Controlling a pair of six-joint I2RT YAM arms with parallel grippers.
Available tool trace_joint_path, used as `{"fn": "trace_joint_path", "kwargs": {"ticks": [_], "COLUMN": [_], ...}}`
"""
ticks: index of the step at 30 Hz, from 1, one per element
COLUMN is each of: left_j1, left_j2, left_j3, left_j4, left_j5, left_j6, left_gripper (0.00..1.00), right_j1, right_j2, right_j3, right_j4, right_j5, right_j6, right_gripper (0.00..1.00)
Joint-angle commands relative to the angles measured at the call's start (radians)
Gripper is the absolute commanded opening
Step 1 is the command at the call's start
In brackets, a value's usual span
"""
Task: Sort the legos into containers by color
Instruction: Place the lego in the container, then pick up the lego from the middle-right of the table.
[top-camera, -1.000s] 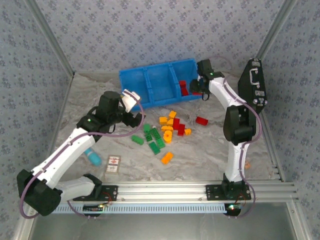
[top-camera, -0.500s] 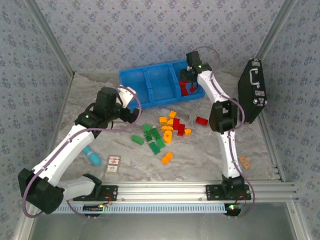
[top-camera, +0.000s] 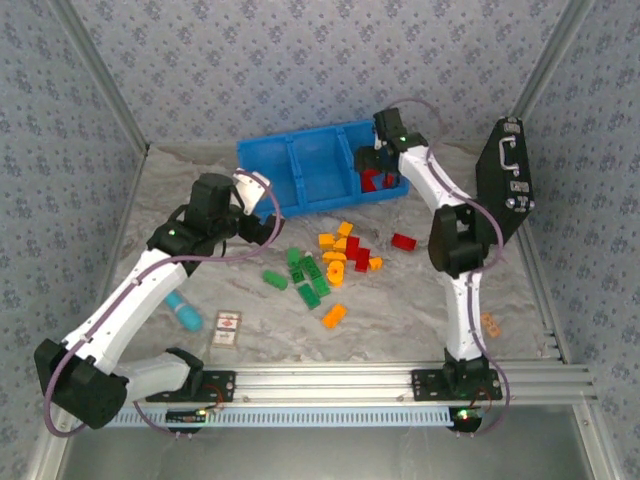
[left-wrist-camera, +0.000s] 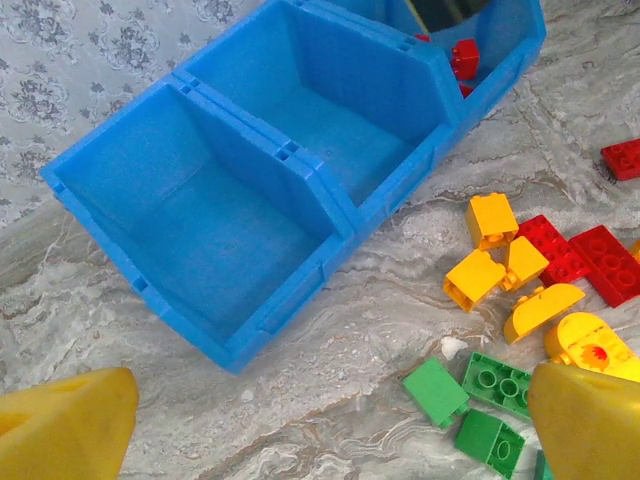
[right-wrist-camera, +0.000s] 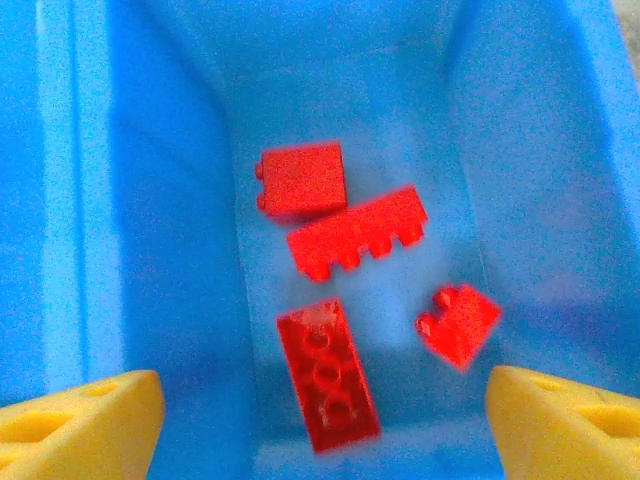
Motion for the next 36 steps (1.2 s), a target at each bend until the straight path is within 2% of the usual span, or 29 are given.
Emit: {"fn": "trace_joint_path", "kwargs": {"ticks": [1,3,7,10,16,21,27,36], "left_j1": [0.007,0.005,0.003,0.002,0.001,0.001,-0.002,-0.002], "left_j2": [-0.064,-0.085,-0.108,-0.117,-0.122,-0.118,-0.124,-0.120], "left_j3": [-0.011,-0.021,-0.026,-0.027,-0.028,-0.023,-0.020,-0.025], "left_j4": [0.002,0.007,0.009,0.007,0.007,-0.006,-0.018,-0.017], "left_j5": [0.009,0.006,0.022,0.035,0.049,0.053,0.045,0.035], "left_j6": [-0.021,-0.030,-0.039,-0.044,-0.051,-0.051,-0.048,-0.039], "left_gripper": [1.00,1.00,1.00,1.00,1.00,1.00,1.00,1.00], "right_j1": [-0.008,-0.012,-0.011,-0.027,-0.063,-0.070,-0.100,-0.086], "right_j2": [-0.197,-0.265,-0.390,-0.472,-0.591,-0.571,-0.506,-0.410], "right_j3": [-0.179,-0.268,-0.434,-0.568,-0.799,-0.851,-0.933,-0.934], "right_j4": [0.087,0.089,0.057,0.002,0.092,0.130,0.231,0.249], "right_j5": [-0.020,-0.030,0.024,0.060,0.022,-0.002,-0.045,-0.061], "right_j6": [0.016,0.033,0.084,0.197,0.305,0.348,0.401,0.431], "right_gripper": [0.81,0.76,0.77,0.84,0.95,1.00,0.99,0.95]}}
